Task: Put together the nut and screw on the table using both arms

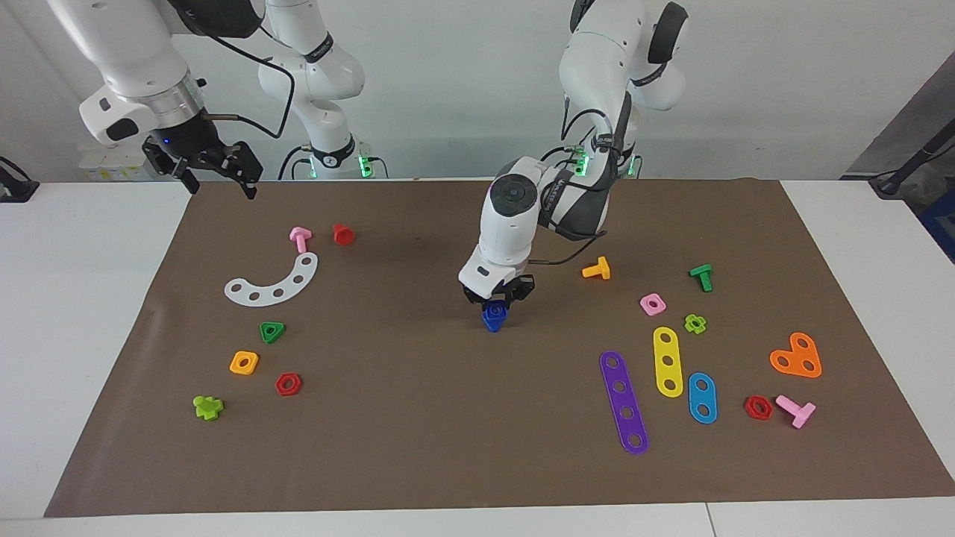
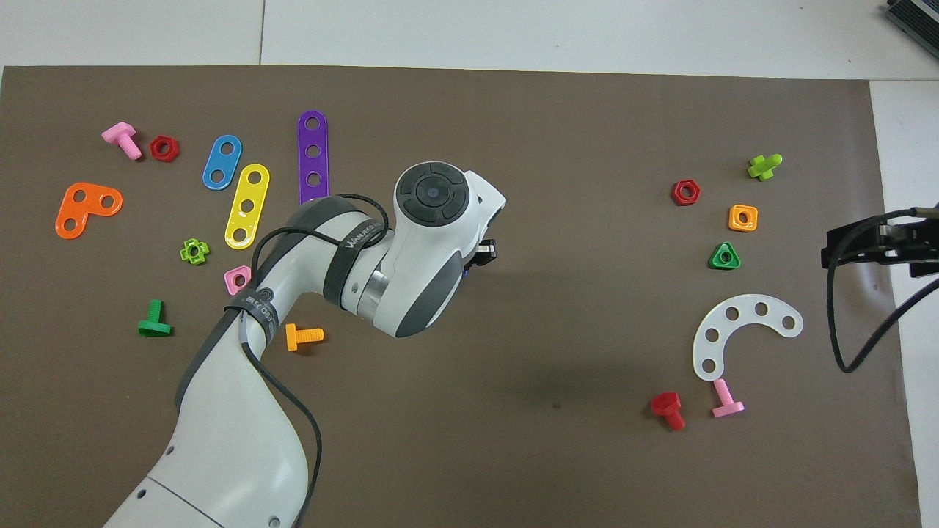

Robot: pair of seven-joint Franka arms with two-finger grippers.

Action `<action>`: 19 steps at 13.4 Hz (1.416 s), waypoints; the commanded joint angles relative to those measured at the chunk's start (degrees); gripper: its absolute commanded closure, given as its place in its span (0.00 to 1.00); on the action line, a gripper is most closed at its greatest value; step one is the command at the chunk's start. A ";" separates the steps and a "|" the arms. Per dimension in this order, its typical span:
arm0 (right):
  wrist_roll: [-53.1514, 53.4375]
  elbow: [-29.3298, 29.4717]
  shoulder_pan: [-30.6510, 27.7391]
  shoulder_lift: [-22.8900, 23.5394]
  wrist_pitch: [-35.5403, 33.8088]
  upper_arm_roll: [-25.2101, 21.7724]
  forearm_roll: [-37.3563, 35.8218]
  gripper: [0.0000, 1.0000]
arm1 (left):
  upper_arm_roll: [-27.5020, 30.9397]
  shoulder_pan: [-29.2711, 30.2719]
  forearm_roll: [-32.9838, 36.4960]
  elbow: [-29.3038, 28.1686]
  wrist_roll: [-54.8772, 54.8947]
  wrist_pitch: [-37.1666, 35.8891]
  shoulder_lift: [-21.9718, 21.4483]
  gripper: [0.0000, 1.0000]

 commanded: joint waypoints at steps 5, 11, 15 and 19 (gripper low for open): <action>-2.12 -1.24 -0.77 -1.22 -0.53 0.11 0.16 0.00 | 0.85 -1.24 -1.05 -3.34 -1.98 4.66 -0.41 0.75; -2.12 -1.50 -0.77 -1.31 -0.53 0.11 0.16 0.00 | 0.94 -1.24 -0.96 -5.63 -1.90 6.69 -0.76 0.73; -2.12 -1.59 -0.77 -1.57 -0.53 0.11 0.16 0.00 | 0.94 -1.24 -1.05 -4.84 -1.98 6.17 -0.76 0.19; -2.12 -1.59 -0.77 -1.57 -0.53 0.11 0.16 0.00 | 1.11 -0.63 -1.14 -0.03 -1.98 0.84 -0.33 0.10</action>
